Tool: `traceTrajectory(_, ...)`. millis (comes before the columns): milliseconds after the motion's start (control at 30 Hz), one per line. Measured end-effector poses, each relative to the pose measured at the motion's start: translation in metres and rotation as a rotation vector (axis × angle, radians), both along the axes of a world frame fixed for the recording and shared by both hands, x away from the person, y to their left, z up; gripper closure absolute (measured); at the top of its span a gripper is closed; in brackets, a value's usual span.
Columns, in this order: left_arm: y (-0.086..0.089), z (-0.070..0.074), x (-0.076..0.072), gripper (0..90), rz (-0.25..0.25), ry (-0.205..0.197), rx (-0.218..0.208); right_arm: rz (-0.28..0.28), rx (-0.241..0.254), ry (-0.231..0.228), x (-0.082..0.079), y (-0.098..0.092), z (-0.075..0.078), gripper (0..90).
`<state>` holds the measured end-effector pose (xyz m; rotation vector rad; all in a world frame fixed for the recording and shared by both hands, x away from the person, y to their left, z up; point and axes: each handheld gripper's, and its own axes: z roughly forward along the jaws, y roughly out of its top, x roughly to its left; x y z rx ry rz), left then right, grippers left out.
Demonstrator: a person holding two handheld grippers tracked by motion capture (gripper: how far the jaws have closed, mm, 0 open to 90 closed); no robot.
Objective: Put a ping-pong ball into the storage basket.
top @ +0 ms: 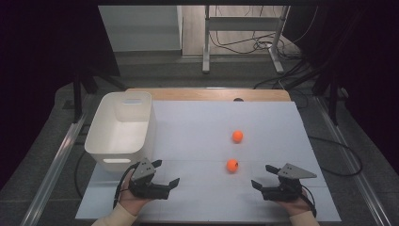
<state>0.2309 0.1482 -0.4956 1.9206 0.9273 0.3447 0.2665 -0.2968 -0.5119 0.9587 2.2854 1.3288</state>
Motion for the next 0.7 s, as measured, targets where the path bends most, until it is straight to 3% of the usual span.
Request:
traceTrajectory(233,-0.011,0.006,0.005,8.0,-0.026,-0.007,0.028,-0.011,0.02,-0.001,0.001,-0.003,0.001,16.0)
traceTrajectory(700,-0.018,0.011,0.013,8.0,-0.052,-0.003,0.03,-0.002,0.013,0.0,0.001,0.0,0.001,16.2)
